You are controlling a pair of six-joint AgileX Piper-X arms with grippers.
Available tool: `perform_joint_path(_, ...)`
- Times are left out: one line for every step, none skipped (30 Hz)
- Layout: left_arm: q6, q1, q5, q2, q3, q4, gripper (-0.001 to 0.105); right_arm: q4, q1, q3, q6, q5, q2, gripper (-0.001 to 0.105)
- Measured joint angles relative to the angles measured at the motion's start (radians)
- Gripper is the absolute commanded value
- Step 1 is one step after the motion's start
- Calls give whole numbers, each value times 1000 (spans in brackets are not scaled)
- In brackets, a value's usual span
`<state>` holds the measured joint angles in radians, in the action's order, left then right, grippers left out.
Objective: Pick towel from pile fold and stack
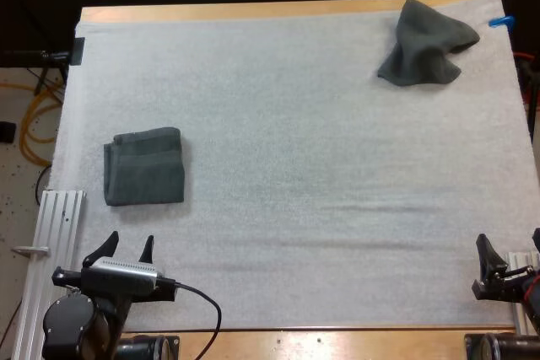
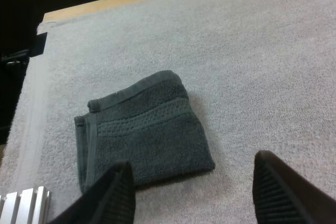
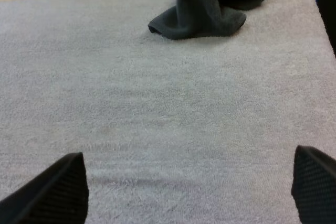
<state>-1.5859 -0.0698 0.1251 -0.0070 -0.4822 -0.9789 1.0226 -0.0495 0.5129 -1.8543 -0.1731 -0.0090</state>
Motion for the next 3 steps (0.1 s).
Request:
perform_joint_path(0,0,0,0,0,0,48,0,0,0,0,0,0,77)
perform_joint_path(0,0,0,0,0,0,48,0,0,0,0,0,0,77)
perform_joint_path(0,0,0,0,0,0,48,0,0,0,0,0,0,77)
